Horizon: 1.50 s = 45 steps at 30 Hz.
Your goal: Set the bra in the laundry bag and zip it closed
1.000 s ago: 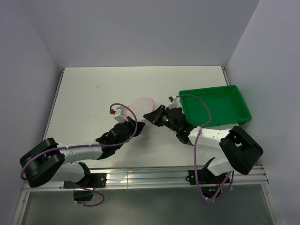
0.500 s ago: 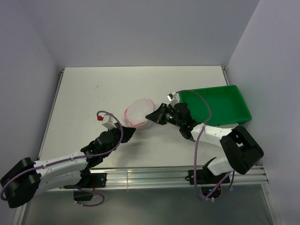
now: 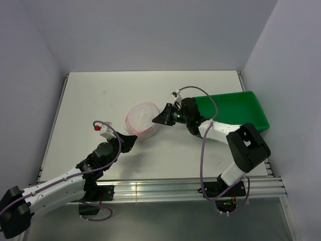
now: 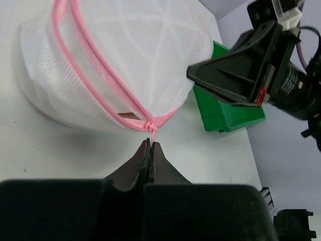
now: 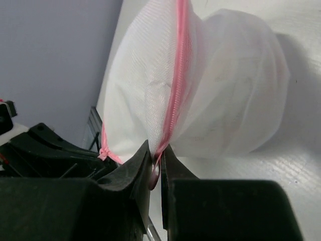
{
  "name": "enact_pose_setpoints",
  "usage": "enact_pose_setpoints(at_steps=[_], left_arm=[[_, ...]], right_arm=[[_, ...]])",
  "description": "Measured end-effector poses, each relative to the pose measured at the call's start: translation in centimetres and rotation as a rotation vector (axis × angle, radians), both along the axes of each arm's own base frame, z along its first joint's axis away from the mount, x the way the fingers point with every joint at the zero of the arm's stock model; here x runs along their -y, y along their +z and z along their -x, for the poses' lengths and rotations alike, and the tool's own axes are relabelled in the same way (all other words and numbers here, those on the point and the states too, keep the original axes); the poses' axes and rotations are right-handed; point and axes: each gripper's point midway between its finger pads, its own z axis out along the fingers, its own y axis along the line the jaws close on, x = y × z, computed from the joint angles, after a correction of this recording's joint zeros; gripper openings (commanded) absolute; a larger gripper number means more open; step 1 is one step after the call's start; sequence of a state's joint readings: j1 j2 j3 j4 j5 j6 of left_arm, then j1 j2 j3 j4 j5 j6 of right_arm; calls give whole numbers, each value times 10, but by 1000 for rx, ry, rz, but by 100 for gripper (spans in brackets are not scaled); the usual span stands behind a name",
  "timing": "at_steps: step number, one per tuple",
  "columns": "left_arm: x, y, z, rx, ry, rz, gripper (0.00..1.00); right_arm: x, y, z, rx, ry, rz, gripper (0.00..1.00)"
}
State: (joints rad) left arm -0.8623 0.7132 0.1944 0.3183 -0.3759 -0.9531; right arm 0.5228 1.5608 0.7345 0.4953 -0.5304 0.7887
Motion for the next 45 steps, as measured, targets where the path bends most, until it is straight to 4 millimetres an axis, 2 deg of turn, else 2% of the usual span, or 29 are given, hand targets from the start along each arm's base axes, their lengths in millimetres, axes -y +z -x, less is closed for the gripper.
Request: enact_pose_setpoints(at_steps=[3, 4, 6, 7, 9, 11, 12, 14, 16, 18, 20, 21, 23, 24, 26, 27, 30, 32, 35, 36, 37, 39, 45], left_arm=[[-3, 5, -1, 23, 6, -5, 0], [-4, 7, -1, 31, 5, -7, 0], [-3, 6, -1, 41, 2, -27, 0], [-2, 4, 0, 42, -3, -42, 0], [2, 0, -1, 39, -15, -66, 0], [9, -2, -4, 34, -30, -79, 0], [13, -3, -5, 33, -37, -80, 0], [22, -3, -9, 32, -57, -75, 0], [31, -3, -11, 33, -78, -65, 0], [38, -3, -11, 32, -98, -52, 0], [44, -1, -11, 35, -117, -36, 0], [46, 0, -11, 36, -122, -29, 0], [48, 4, -10, 41, -131, -7, 0], [49, 6, -9, 43, -135, 2, 0], [50, 10, -8, 44, -141, 22, 0], [50, 13, -7, 47, -143, 31, 0], [49, 22, -6, 58, -142, 65, 0], [48, 26, -4, 63, -142, 80, 0], [45, 27, -2, 66, -141, 93, 0], [44, 26, -1, 65, -140, 95, 0], [43, 25, 0, 63, -139, 95, 0], [41, 25, 1, 61, -136, 97, 0], [38, 26, 3, 60, -131, 101, 0]], right_arm=[[-12, 10, -16, 18, 42, 33, 28], [-15, 15, -22, 26, 47, 43, 54], [-14, 23, -41, 61, 9, 74, 78], [-9, 29, -54, 81, -35, 90, 94], [2, 33, -68, 110, -96, 116, 96], [17, 29, -68, 109, -162, 143, 100], [23, 25, -62, 101, -182, 153, 100], [35, 15, -35, 82, -213, 160, 100], [42, 5, 1, 55, -227, 143, 100], [40, -3, 25, 30, -222, 111, 100], [26, -7, 43, -2, -191, 73, 97], [20, -8, 47, -13, -180, 60, 85], [3, -7, 55, -34, -147, 11, 77], [-3, -7, 56, -46, -136, -9, 56], [-12, -8, 55, -64, -127, -41, 44], [-15, -12, 53, -81, -129, -51, 32], [-22, -16, 47, -108, -136, -73, 20], [-26, -15, 44, -115, -140, -88, 20], [-29, -9, 41, -109, -141, -112, 40], [-30, -7, 41, -103, -138, -118, 53], [-30, -6, 40, -97, -137, -123, 58], [-31, -5, 41, -90, -132, -120, 63], [-27, 2, 51, -61, -112, -126, 59]])
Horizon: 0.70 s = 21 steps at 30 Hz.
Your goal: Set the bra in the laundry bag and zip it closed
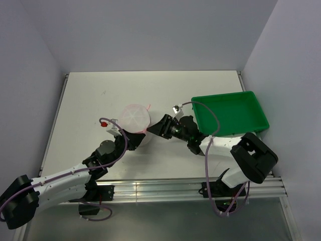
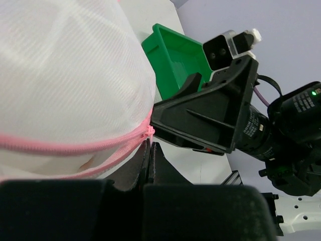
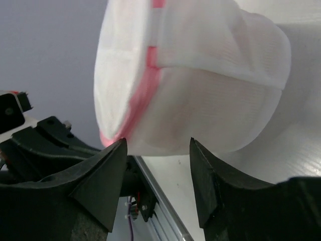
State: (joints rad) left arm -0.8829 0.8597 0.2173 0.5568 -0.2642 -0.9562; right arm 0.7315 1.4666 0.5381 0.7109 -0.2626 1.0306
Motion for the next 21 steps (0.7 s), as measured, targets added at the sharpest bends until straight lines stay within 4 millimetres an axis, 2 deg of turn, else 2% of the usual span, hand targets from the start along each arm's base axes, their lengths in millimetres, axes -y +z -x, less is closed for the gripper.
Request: enact_pose_setpoints(at_steps=[8, 11, 12, 15, 16, 17, 20, 21], left_arm=[[1, -7, 0, -16, -3, -14, 0], [1, -5, 0, -14, -4, -11, 0], [1, -6, 0, -15, -4, -11, 0], [1, -6, 0, -15, -4, -11, 0], [1, -6, 0, -15, -4, -11, 0], [1, -6, 0, -15, -4, -12, 0], [1, -6, 0, -16, -5, -13, 0], [1, -7, 1, -17, -5, -15, 0]], right_arm=[[4, 22, 7, 53, 11, -32, 58], [5, 22, 5, 62, 5, -26, 56], [4, 22, 4, 63, 2, -24, 49], [0, 20, -1, 53, -1, -15, 38], [-1, 18, -2, 48, -1, -14, 32], [-2, 16, -3, 42, -2, -12, 21], [-3, 12, -4, 26, -5, -7, 1], [-3, 12, -5, 26, -5, -7, 0]])
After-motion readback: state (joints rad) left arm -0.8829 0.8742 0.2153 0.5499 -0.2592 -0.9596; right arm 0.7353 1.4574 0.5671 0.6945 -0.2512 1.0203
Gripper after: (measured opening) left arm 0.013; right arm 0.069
